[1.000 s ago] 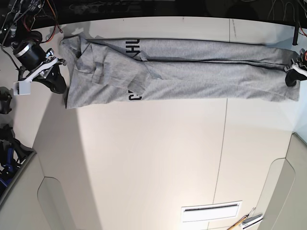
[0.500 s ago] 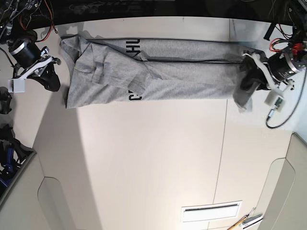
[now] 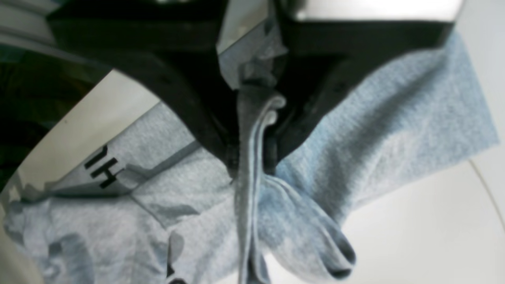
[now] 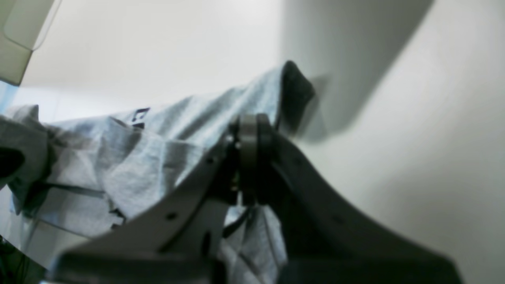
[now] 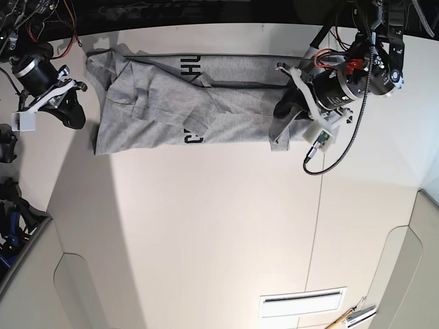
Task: Fold the T-shirt properly
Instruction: 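Grasp the strip end with the left gripper and fold it toward the right gripper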
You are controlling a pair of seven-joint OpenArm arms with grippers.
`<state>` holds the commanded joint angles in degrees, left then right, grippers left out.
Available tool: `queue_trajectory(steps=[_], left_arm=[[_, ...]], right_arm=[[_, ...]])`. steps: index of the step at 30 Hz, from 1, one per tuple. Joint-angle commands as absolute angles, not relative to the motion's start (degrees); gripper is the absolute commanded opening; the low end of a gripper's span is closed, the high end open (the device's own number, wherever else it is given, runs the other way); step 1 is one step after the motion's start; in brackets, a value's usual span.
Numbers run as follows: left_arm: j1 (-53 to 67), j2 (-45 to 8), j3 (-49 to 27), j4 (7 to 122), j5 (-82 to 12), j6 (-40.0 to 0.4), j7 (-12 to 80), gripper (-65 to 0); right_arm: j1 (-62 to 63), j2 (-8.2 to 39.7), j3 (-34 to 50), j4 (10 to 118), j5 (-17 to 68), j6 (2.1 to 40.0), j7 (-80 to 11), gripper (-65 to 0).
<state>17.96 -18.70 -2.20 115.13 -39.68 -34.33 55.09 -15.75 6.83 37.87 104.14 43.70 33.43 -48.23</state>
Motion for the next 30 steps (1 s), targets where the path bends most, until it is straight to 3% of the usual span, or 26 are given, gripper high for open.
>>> queue_trajectory(steps=[1, 4, 6, 18, 28, 30], left_arm=[[18.0, -18.7, -2.1, 114.8, -40.7, -34.3, 55.1, -57.6], [18.0, -18.7, -2.0, 114.3, -44.1, -34.3, 55.1, -33.6], [18.0, -18.7, -2.0, 114.3, -47.1, -34.3, 55.0, -27.9], [18.1, -12.2, -1.8, 114.3, -52.0, -34.3, 55.1, -27.9], [18.1, -12.3, -1.8, 114.3, -51.4, -34.4, 55.3, -27.9], [18.1, -12.3, -1.8, 114.4, -51.4, -35.9, 55.5, -27.9]], right_arm=[[-15.7, 6.8, 37.9, 104.1, 43.7, 33.4, -48.2, -59.5], [-15.8, 7.0, 37.9, 104.1, 41.5, 33.3, -48.0, -34.3], [-15.8, 7.5, 37.9, 103.8, 40.7, 32.8, -48.0, -27.1], [-15.7, 11.4, 36.4, 88.8, 44.6, 33.9, -48.1, -26.9], [-15.7, 11.4, 25.2, 87.5, 45.5, 33.9, -48.0, -27.0], [-15.7, 11.4, 22.9, 87.5, 45.4, 33.9, -48.0, -27.0]])
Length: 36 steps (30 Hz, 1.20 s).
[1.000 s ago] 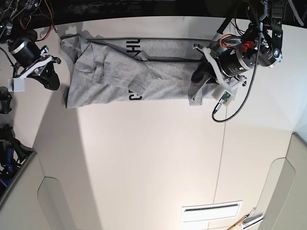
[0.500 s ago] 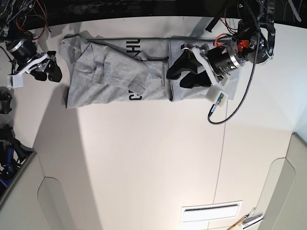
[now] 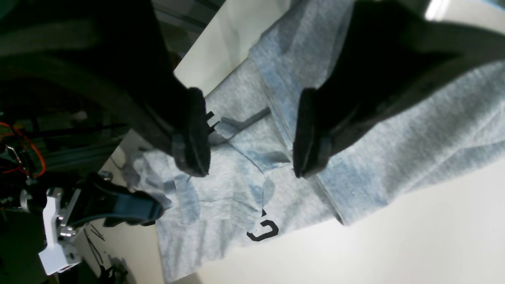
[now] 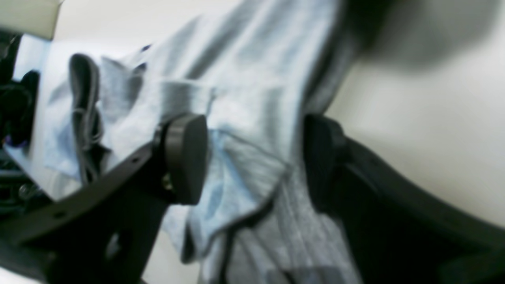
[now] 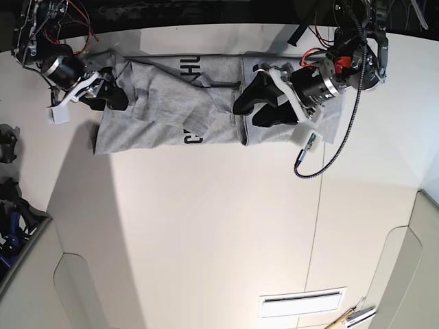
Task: Fold the T-shirt properly
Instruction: 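Grasp the strip end with the left gripper and fold it toward the right gripper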
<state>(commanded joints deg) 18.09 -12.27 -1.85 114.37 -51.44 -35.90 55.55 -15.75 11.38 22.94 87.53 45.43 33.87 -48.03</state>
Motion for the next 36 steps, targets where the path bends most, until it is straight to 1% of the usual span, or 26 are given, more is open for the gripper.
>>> queue_trajectory(steps=[3, 7, 8, 9, 12, 13, 18, 21, 24, 27, 29, 33, 36], left_arm=[[18.1, -12.3, -1.9, 114.4, -51.5, -36.3, 55.5, -27.9], [18.1, -12.4, -2.0, 114.4, -51.4, -36.3, 55.5, -28.0], [18.1, -12.4, -2.1, 114.4, -51.4, -36.3, 55.5, -28.0], [18.1, -12.4, -2.4, 114.4, -51.4, -36.5, 55.5, -28.0], [17.9, -12.4, -4.9, 114.4, -51.5, -36.7, 55.5, -28.0], [17.8, -12.4, -6.2, 114.4, -51.4, -36.7, 55.5, -28.0], [17.2, -12.4, -14.6, 114.4, -51.4, -36.9, 55.5, -28.0], [17.2, -12.4, -19.3, 114.4, -51.5, -36.9, 57.3, -28.0], [18.1, -12.9, -22.5, 114.3, -51.5, -36.9, 58.5, -28.0], [20.0, -14.4, -22.8, 114.3, -51.4, -36.9, 58.5, -28.0], [21.5, -14.4, -22.8, 114.3, -51.4, -36.9, 58.5, -28.0], [23.5, -14.3, -22.2, 113.3, -51.4, -36.9, 57.2, -28.0], [23.5, -14.3, -20.7, 109.0, -51.4, -36.9, 55.7, -28.0]], right_arm=[[-15.7, 11.3, 20.7, 87.5, 45.4, 33.9, -48.0, -27.0], [-15.6, 10.2, 20.5, 87.5, 44.5, 33.9, -47.9, -27.1], [-15.6, 10.3, 20.5, 87.5, 44.3, 33.9, -47.5, -29.4], [-15.6, 10.3, 20.5, 87.5, 43.8, 33.9, -46.9, -35.0], [-15.6, 10.3, 20.5, 87.5, 42.9, 33.9, -45.5, -60.6], [-15.6, 10.3, 20.5, 87.5, 42.9, 33.9, -45.4, -65.0], [-14.7, 10.3, 21.1, 87.5, 41.8, 33.9, -45.5, -65.0], [-13.1, 10.6, 23.7, 87.6, 39.2, 33.9, -45.6, -65.0], [-11.5, 12.4, 27.1, 87.6, 39.3, 33.9, -46.3, -65.0], [-10.2, 15.4, 29.4, 87.6, 39.4, 33.9, -47.0, -65.0], [-9.9, 18.0, 30.5, 87.6, 39.7, 33.9, -46.9, -65.0], [-9.7, 23.7, 30.8, 88.0, 42.9, 33.9, -47.0, -65.0], [-8.5, 24.9, 30.8, 90.5, 43.1, 33.9, -48.6, -65.0]])
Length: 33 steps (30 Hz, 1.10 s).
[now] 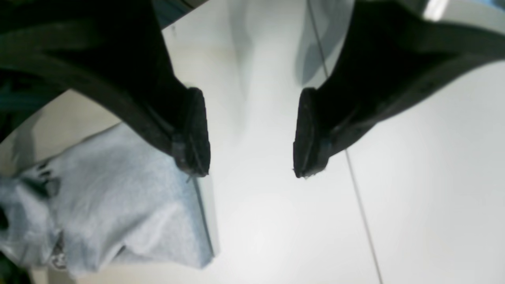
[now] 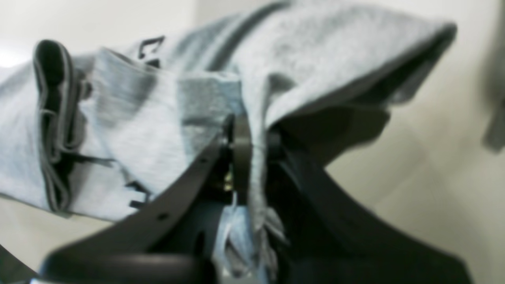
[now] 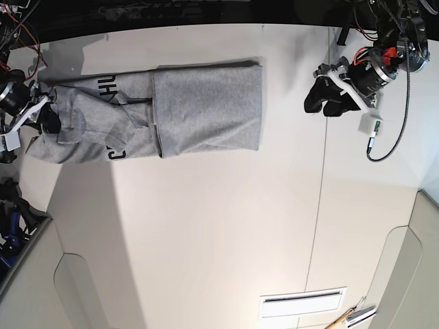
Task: Fold the T-shirt properly
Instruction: 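Grasp the strip end with the left gripper and fold it toward the right gripper, then grasp the folded bundle with both grippers and lift it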
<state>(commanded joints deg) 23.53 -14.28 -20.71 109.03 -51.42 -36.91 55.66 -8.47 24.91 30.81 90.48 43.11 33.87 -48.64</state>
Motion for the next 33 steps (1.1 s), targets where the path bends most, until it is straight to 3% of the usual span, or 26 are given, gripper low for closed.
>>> queue_trajectory(steps=[6, 13, 21, 27, 28, 31, 33], left_arm=[[21.8, -14.3, -13.0, 97.3, -51.2, -36.9, 51.6, -28.0], [19.8, -14.2, -6.6, 95.6, -47.7, -36.7, 49.7, -28.0], [19.8, -12.6, -6.3, 95.6, -46.9, -36.6, 49.8, -28.0], [19.8, -12.3, -6.3, 95.6, -47.4, -36.7, 50.0, -28.0], [19.8, -12.4, -6.3, 95.6, -47.6, -36.6, 50.0, -28.0], [19.8, -12.4, -6.3, 95.6, -47.6, -36.6, 50.1, -28.0], [19.8, -12.4, -6.3, 95.6, -47.6, -36.7, 50.6, -28.0]], right_arm=[[-7.0, 21.3, 30.8, 101.1, 45.4, 33.9, -53.5, -65.0], [-7.0, 12.3, 27.1, 114.5, 49.0, 33.9, -57.1, -65.0], [-7.0, 9.3, 4.2, 116.9, 40.3, 33.8, -56.4, -65.0], [-7.0, 9.3, -15.5, 114.6, 23.7, 32.7, -50.7, -65.0], [-7.0, 9.3, -18.0, 113.4, 21.2, 32.7, -49.0, -63.0], [-7.0, 9.3, -24.1, 109.2, 15.4, 32.2, -44.7, -34.4], [-7.0, 9.3, -26.8, 107.5, 12.5, 32.2, -43.0, -28.8]])
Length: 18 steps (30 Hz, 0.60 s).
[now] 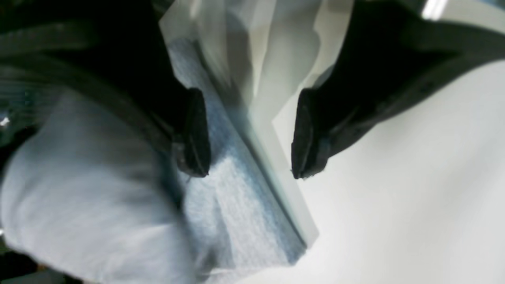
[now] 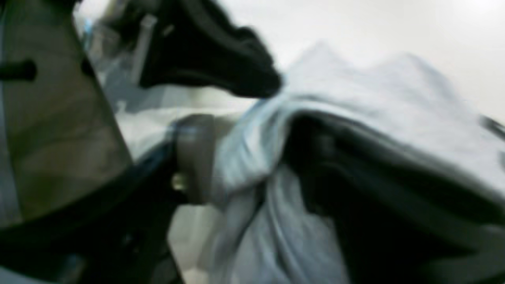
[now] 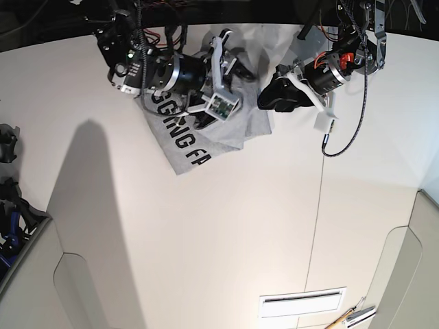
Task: Fold the T-shirt properly
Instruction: 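Grasp the folded bundle with both grippers and lift it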
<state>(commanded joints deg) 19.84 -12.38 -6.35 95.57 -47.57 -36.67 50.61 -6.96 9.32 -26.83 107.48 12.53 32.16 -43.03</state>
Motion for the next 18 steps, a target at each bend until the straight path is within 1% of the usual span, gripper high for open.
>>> queue_trajectory(steps=[6, 8, 10, 11, 15, 18], left_arm=[[19.8, -12.4, -7.1, 95.7, -48.1, -36.7, 51.9, -28.0], [19.8, -12.4, -8.7, 96.3, -49.6, -36.8, 53.1, -28.0], [19.8, -12.4, -11.4, 97.1, -50.9, -38.0, 54.1, -28.0], [19.9, -12.4, -12.9, 97.7, -51.8, -38.8, 54.7, -28.0], [19.9, -12.4, -17.9, 100.0, -54.7, -38.9, 57.5, -28.0], [19.9, -12.4, -20.0, 100.5, -55.5, -38.9, 58.2, -28.0]], right_arm=[[-4.3, 9.3, -30.7, 107.2, 11.8, 31.3, -43.1, -28.8], [-3.3, 9.3, -30.8, 107.2, 12.0, 31.3, -43.2, -28.8], [-2.5, 9.0, -30.8, 107.2, 12.0, 31.3, -43.1, -28.8], [-2.2, 8.4, -30.8, 107.2, 12.0, 31.3, -43.1, -28.8], [-0.1, 5.5, -30.8, 107.2, 12.0, 31.3, -43.1, -28.8], [1.8, 3.5, -30.8, 107.2, 12.9, 31.3, -43.0, -28.8]])
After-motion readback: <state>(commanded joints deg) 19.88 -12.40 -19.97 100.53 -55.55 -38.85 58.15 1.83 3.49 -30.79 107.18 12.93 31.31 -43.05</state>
